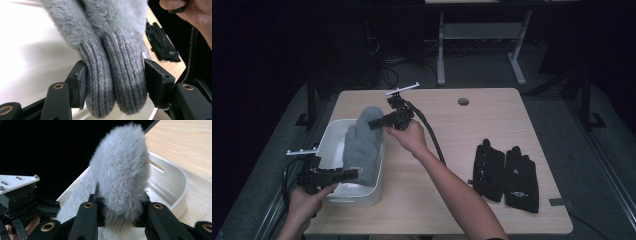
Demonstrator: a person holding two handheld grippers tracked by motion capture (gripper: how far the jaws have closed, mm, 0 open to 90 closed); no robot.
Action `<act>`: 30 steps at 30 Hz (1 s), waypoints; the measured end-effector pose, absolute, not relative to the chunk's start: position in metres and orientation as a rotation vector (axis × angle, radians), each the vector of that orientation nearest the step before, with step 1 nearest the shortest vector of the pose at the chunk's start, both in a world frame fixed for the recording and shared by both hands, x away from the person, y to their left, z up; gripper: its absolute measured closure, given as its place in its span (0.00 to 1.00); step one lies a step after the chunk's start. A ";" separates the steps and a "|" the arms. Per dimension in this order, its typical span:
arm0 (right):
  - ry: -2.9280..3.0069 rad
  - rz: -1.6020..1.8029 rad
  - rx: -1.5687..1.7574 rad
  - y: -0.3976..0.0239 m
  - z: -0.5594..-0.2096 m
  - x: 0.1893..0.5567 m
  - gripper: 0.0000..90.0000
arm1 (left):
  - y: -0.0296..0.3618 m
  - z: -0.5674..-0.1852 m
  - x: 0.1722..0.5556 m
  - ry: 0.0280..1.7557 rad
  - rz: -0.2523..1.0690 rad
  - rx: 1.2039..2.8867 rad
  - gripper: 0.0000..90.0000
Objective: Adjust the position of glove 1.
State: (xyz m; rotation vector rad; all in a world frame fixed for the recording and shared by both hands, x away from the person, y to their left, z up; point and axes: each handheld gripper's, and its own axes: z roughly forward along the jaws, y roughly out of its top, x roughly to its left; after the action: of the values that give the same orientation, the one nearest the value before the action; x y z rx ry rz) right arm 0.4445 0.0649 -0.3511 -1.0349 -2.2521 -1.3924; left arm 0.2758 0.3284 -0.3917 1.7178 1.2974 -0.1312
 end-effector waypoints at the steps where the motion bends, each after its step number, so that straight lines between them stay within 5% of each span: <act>1: -2.251 -1.391 -1.035 0.066 -0.352 0.445 0.79 | 0.329 -0.393 0.276 1.302 -0.133 1.720 0.45; 20: -2.298 -1.296 -1.003 0.082 -0.381 0.443 0.79 | 0.335 -0.405 0.271 1.385 -0.115 1.798 0.36; 24: -2.338 -1.250 -1.030 0.088 -0.388 0.446 0.52 | 0.337 -0.400 0.269 1.371 -0.080 1.804 0.36; 30: -2.338 -1.262 -1.042 0.078 -0.382 0.449 0.52 | 0.330 -0.391 0.269 1.333 -0.038 1.810 0.37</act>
State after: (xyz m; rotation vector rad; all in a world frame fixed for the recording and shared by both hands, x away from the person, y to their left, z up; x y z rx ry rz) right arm 0.4488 0.0782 -0.3823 -1.0416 -2.3382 -1.2619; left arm 0.2686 0.3299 -0.3906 1.8096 1.3333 -0.0378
